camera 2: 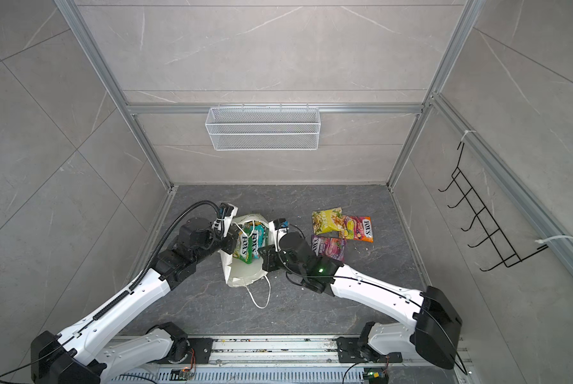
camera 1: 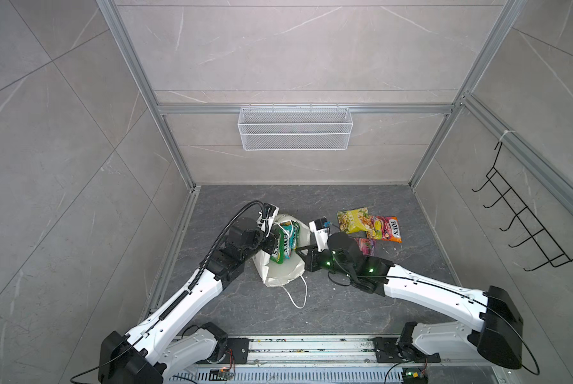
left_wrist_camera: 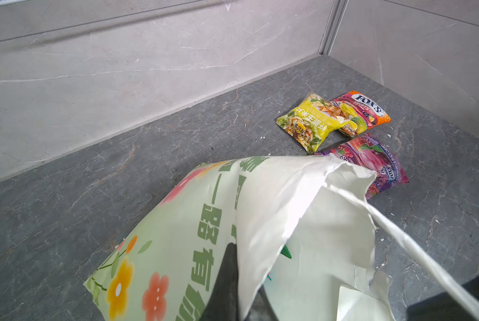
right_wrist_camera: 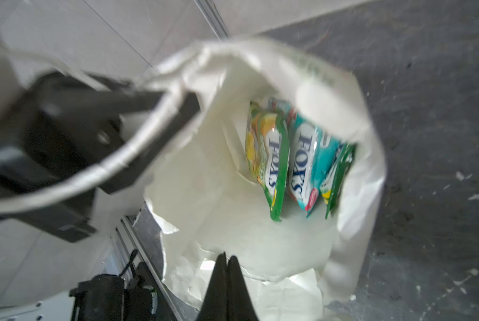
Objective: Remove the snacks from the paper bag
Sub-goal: 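Lower the right gripper into the bag's opening toward the green packs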
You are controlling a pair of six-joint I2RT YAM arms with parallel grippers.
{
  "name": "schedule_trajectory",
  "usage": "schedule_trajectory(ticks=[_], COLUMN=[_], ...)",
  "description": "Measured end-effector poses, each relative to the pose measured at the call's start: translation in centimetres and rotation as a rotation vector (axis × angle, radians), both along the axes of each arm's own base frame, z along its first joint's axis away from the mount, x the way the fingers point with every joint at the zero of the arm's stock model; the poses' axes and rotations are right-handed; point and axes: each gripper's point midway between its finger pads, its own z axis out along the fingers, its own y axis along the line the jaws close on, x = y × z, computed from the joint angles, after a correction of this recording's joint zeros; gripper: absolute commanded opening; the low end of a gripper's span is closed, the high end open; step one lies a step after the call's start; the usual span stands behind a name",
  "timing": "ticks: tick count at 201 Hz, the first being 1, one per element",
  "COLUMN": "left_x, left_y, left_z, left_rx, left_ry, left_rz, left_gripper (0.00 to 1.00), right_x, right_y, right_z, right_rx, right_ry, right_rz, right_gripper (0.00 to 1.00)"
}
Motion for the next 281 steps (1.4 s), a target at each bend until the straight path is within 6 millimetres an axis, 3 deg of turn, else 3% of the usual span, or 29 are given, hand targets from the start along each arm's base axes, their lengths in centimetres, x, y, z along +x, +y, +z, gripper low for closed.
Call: schedule_trajectory(ticks=[29, 51, 118, 146, 172, 221, 281], left_x=[-0.3, -0.8, -2.4, -2.7, -2.6, -2.4, -2.3], left_y=[-0.3, -0.8, -2.2, -2.7, -2.7, -3.1, -3.5], left_z=[0.0, -0.4, -1.6, -1.6, -1.6, -1.7, -1.5], left_rx=[-0.009, -0.013, -0.03, -0.029, -0.028, -0.024, -0.029], left_ry=[0.005, 0.019, 0.051, 0.051, 0.046, 0.055, 0.053], left_rz=[-0.024, -0.054, -0.144, -0.159, -0.153, -0.161, -0.171], left_gripper=[0.0, 0.0, 0.0, 0.0, 0.0, 0.0, 0.0], right_x=[1.1, 2.0, 5.7, 6.5, 5.8, 2.9, 2.4], right_y=[0.5, 0.0, -2.4, -3.4, -3.1, -1.6, -0.1], right_z=[-5.6, -7.6, -8.6, -9.2, -8.9, -5.3, -8.6], right_rx=[-0.106, -0.147, -0.167, -0.184, -0.167, -0.07, -0.103], right_ry=[0.078, 0.095, 0.062, 0.048, 0.024, -0.083, 0.011], right_rz=[-0.062, -0.127, -0.265, -0.266, -0.186, 0.032, 0.049], right_gripper=[0.0, 0.0, 0.0, 0.0, 0.0, 0.0, 0.0])
